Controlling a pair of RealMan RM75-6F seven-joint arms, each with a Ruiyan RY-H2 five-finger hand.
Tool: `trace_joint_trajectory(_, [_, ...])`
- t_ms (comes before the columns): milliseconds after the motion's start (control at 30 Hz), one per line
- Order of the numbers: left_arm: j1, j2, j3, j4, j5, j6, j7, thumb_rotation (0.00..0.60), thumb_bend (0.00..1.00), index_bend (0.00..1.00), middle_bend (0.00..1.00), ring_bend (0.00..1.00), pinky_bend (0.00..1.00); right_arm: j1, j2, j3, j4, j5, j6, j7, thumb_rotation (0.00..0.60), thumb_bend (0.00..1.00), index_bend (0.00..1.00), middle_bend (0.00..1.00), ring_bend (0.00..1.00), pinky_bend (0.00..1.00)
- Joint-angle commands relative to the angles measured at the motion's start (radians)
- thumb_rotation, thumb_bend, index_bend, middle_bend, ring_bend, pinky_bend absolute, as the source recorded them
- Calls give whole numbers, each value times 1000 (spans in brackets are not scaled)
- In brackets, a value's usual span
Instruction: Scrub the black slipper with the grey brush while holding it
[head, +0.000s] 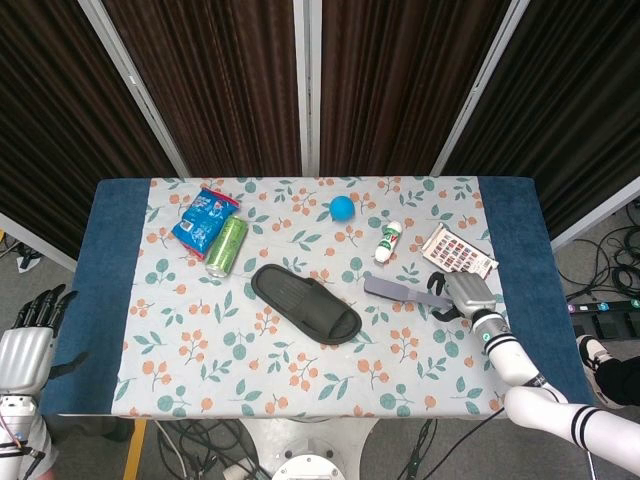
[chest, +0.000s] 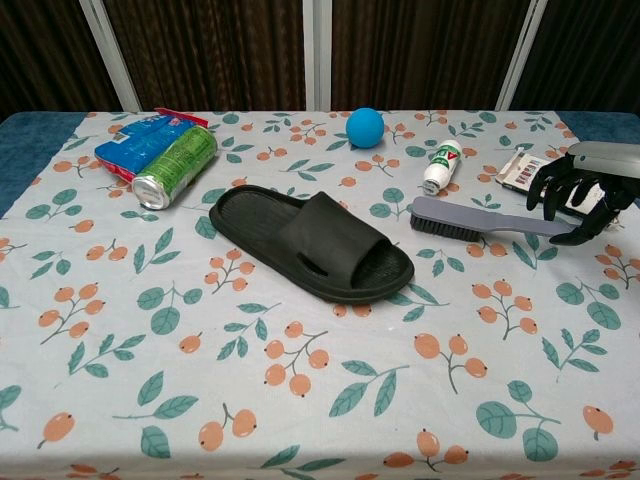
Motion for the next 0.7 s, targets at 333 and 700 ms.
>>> trace_joint_trajectory(333, [3, -7, 1, 15, -10, -12, -13, 600, 190, 165, 164, 97, 160, 86, -48, -41, 46, 128, -52, -64, 600, 145, 377, 430, 304, 298])
trace_joint_trajectory(700, [9, -8, -2, 9, -25, -17, -10, 600, 191, 165, 164, 97, 160, 122, -53, -51, 57, 164, -107, -7, 600, 153, 406, 502, 417, 443])
